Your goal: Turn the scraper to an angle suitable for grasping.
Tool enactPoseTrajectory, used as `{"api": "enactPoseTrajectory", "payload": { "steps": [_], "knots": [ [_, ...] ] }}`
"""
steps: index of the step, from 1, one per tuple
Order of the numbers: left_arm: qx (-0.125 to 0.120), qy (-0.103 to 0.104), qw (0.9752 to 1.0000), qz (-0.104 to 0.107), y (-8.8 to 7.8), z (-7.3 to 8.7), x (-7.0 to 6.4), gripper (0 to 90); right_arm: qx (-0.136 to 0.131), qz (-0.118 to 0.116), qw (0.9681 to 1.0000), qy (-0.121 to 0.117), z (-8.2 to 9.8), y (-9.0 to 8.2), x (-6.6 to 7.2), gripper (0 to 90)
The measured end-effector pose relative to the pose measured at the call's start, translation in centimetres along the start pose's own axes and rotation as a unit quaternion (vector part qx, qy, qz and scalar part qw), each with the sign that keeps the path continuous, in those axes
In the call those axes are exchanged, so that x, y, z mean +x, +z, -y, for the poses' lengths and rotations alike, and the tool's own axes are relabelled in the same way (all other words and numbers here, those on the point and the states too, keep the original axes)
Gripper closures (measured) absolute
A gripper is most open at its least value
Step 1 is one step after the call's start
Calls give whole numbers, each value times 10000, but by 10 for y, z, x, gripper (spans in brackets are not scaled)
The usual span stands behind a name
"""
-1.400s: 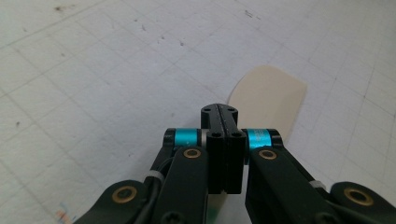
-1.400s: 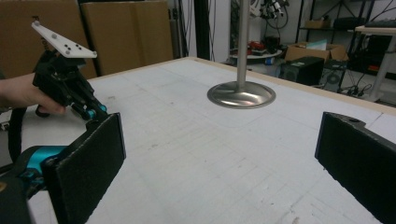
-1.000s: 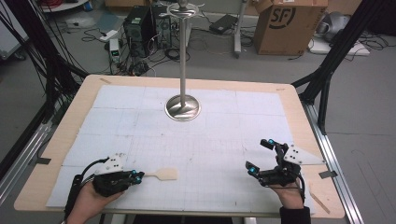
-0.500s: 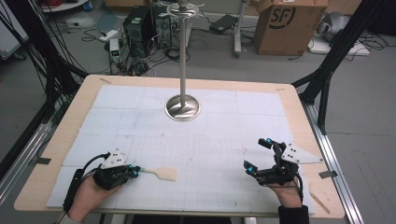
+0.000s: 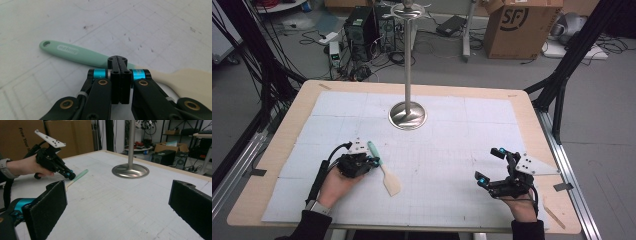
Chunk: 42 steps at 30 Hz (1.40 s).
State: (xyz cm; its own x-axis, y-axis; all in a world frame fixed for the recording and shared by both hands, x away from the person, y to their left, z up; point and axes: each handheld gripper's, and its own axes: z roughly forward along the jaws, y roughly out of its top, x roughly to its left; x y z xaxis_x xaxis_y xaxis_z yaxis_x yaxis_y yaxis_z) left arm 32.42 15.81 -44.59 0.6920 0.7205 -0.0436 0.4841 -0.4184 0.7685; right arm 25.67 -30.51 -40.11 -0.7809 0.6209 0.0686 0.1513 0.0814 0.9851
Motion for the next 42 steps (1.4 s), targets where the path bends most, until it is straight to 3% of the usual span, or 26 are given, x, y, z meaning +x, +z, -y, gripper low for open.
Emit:
{"api": "enactPoseTrajectory", "payload": {
  "steps": [6,9,15,20,23,25,27,29,31,35,42],
  "knots": [
    [-50,-10,10000,-62,12,-9,-11,899,6,12,10000,-22,0,1,-1,2],
    [-204,64,9998,-14,10,-12,-18,899,-1,8,10000,-18,0,1,-1,2],
    [-332,329,9980,434,3,-18,-45,900,-8,21,10000,-30,0,0,-1,2],
    [-98,630,9956,691,10,-19,-69,899,-3,14,10000,-39,0,-2,0,3],
    [74,737,9947,717,18,-16,-78,899,-18,20,10000,-44,0,-3,0,2],
    [70,779,9941,746,20,-14,-82,899,-39,29,10000,-49,0,-4,0,2],
    [117,690,9940,846,19,-13,-84,899,-27,39,10000,-30,0,-5,0,2],
    [134,800,9932,829,17,-11,-87,899,-27,40,10000,-33,0,-5,-1,2],
    [146,767,9934,846,14,-9,-87,899,-39,31,10000,-50,-1,-4,0,2],
    [174,658,9942,838,5,-2,-83,899,-15,21,9999,-125,-2,-3,2,2],
    [201,649,9946,786,-13,8,-72,899,10,0,9999,-123,-1,-1,3,2]
  ]
}}
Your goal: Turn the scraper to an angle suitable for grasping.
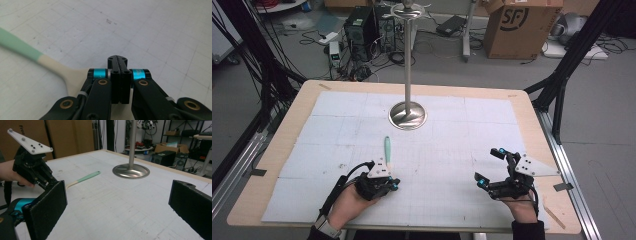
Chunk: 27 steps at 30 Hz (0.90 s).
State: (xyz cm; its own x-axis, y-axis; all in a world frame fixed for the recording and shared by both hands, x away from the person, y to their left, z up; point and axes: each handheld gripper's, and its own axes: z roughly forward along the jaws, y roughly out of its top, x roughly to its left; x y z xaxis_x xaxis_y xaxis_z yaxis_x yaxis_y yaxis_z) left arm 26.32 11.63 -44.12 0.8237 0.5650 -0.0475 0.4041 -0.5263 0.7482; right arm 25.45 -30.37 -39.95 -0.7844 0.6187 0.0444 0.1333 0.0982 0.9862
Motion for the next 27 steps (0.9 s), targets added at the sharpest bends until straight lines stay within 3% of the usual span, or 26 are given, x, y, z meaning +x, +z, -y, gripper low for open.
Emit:
{"api": "enactPoseTrajectory", "payload": {
  "steps": [4,7,11,14,19,21,25,27],
  "knots": [
    [-34,-29,10000,-48,-10,6,6,899,5,9,10000,15,0,0,0,2],
    [-5,-44,9998,-209,-19,9,9,899,18,4,10000,9,1,0,0,3],
    [7,-205,9992,-329,-25,14,16,899,19,-4,10000,21,1,1,0,2],
    [-225,-251,9990,-296,-26,12,16,899,38,3,10000,21,1,2,-1,2],
    [-249,-314,9989,-246,-9,-2,19,899,37,-12,10000,2,0,4,0,2],
    [-210,-321,9988,-320,0,-6,22,899,45,-43,10000,13,0,5,0,2],
    [-109,-334,9983,-470,8,-7,31,899,35,-35,10000,7,0,5,-2,2],
    [-111,-306,9985,-429,8,-5,33,900,52,-42,10000,36,1,5,-2,2]
  ]
}}
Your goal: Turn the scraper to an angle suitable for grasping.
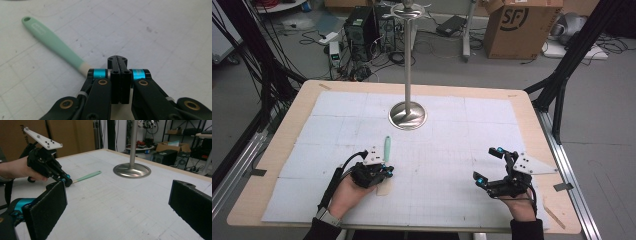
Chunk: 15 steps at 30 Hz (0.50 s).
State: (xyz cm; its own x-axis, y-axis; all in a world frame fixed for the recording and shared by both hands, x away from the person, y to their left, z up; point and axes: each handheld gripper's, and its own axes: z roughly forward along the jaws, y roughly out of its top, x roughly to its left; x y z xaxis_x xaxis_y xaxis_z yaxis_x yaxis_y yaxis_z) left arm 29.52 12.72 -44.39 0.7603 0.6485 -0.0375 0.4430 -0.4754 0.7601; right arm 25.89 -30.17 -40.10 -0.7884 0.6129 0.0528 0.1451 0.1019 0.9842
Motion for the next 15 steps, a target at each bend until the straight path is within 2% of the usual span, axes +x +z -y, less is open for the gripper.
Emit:
{"api": "enactPoseTrajectory", "payload": {
  "steps": [4,9,15],
  "knots": [
    [95,161,9998,-94,-4,2,0,899,-7,2,10000,-6,0,0,0,2],
    [200,68,9997,-87,-13,7,8,900,-14,13,10000,-11,0,-2,2,3],
    [61,-97,9999,44,-20,15,8,900,27,-6,10000,-46,1,0,3,3]
  ]
}}
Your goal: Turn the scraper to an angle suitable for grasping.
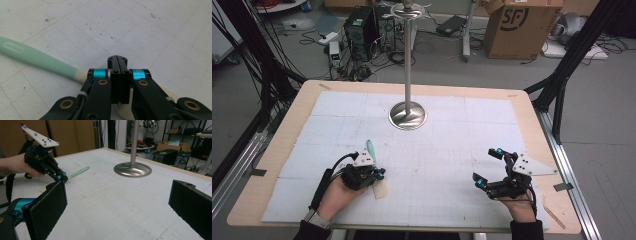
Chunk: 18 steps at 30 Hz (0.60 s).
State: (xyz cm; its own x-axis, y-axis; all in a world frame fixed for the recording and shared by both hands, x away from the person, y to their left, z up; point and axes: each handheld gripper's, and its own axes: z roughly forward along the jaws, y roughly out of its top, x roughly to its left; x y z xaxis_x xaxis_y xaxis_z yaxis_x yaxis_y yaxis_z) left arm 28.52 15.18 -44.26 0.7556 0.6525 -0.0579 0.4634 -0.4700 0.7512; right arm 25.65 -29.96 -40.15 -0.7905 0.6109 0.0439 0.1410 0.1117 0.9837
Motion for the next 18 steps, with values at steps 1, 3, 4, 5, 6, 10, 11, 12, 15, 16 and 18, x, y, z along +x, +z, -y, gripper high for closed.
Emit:
{"api": "enactPoseTrajectory", "payload": {
  "steps": [1,3,4,5,6,10,11,12,15,16,18],
  "knots": [
    [-56,12,10000,-28,-2,1,0,899,5,-5,10000,5,0,0,0,2],
    [-246,-78,9996,-62,-9,4,2,900,0,1,10000,2,0,0,0,3],
    [-306,-104,9994,-105,-12,4,5,899,4,2,10000,19,0,0,0,2],
    [-348,-177,9990,-201,-15,5,10,900,4,5,10000,19,0,0,0,2],
    [-348,-229,9988,-270,-17,5,14,900,8,12,10000,30,0,0,0,2],
    [-264,-426,9969,-612,-13,5,32,899,1,-5,10000,7,0,0,0,2],
    [-235,-464,9965,-653,-11,5,35,900,-2,-3,10000,-3,-1,0,0,2],
    [-206,-479,9962,-697,-8,6,38,900,-2,-5,10000,1,-1,0,1,2],
    [-207,-526,9957,-735,-5,6,42,899,-16,11,10000,8,-1,-2,0,2],
    [-229,-543,9955,-740,-3,5,41,899,-31,21,10000,-1,-1,-2,0,3],
    [-229,-520,9957,-737,0,3,40,899,-36,22,10000,8,-1,-2,-1,2]
  ]
}}
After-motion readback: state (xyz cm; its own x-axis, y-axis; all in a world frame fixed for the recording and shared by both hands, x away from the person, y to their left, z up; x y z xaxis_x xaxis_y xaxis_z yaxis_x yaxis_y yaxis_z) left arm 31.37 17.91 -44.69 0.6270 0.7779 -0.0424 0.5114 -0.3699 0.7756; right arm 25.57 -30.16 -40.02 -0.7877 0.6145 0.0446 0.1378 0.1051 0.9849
